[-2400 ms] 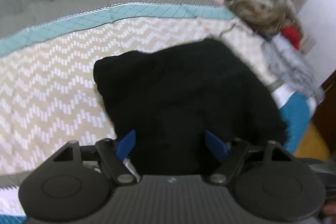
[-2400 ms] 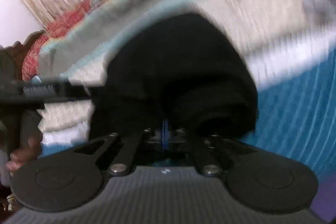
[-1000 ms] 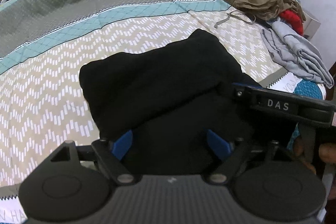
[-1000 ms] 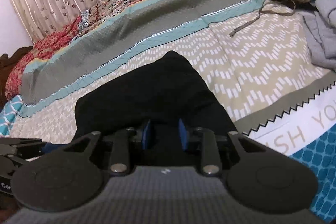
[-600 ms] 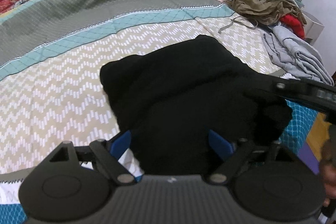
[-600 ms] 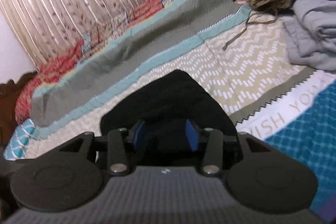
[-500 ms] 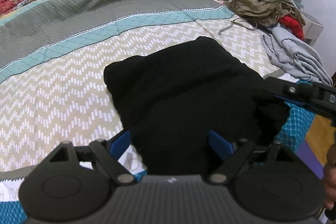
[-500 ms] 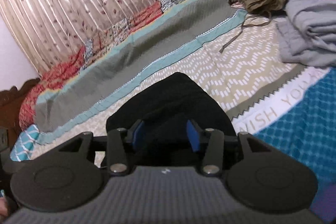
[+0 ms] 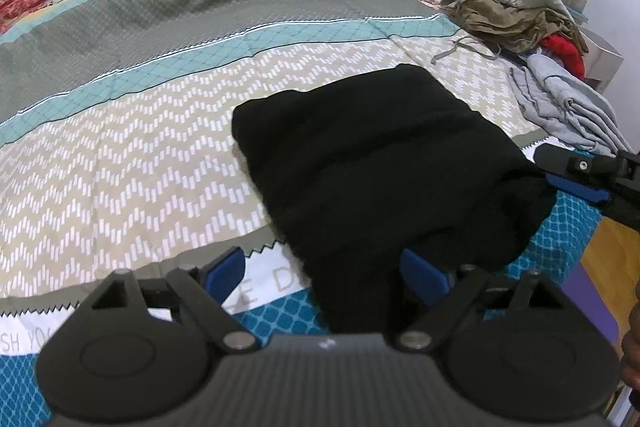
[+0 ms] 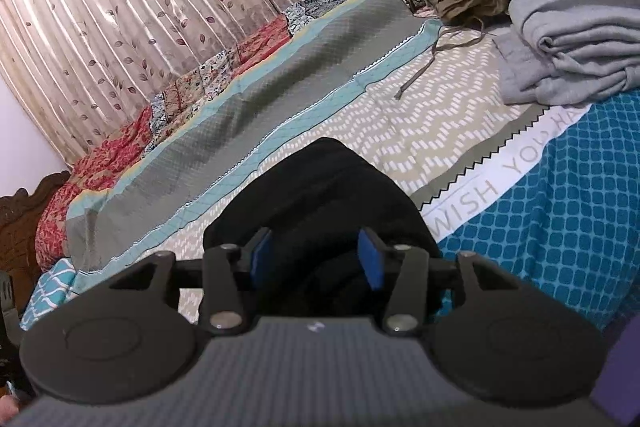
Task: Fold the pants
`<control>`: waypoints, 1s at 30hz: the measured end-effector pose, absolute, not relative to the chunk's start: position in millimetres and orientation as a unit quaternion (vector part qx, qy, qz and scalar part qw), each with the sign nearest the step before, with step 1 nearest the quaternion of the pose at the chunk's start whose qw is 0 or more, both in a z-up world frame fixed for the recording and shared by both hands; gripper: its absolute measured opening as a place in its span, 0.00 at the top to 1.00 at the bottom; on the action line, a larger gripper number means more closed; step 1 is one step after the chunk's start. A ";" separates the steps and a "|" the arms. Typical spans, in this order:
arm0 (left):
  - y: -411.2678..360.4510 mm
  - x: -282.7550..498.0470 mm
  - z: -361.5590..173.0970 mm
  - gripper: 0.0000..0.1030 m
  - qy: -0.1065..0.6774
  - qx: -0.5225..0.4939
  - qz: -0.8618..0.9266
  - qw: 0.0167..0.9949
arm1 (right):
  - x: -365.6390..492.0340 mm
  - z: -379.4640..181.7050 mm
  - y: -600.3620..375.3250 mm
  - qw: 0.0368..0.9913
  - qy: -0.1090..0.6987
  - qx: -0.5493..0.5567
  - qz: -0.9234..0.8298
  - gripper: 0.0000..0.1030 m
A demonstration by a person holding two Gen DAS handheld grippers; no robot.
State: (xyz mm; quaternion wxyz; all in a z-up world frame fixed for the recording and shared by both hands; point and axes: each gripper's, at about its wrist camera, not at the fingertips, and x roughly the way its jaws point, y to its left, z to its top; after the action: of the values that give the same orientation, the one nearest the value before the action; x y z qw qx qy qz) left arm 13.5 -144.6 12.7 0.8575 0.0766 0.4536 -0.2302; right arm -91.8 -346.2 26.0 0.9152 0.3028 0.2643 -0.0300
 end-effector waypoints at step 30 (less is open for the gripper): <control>-93.4 41.8 -48.4 0.03 0.561 -0.007 -0.159 0.812 | -78.7 -3.5 -340.7 0.903 0.327 0.275 -0.052 0.47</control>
State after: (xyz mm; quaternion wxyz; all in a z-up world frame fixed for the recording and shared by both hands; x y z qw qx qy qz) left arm 41.8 -93.4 -48.4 0.8124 -0.0067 0.5609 -0.1594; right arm -78.7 -340.7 -3.5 0.9029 0.2747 0.3266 -0.0521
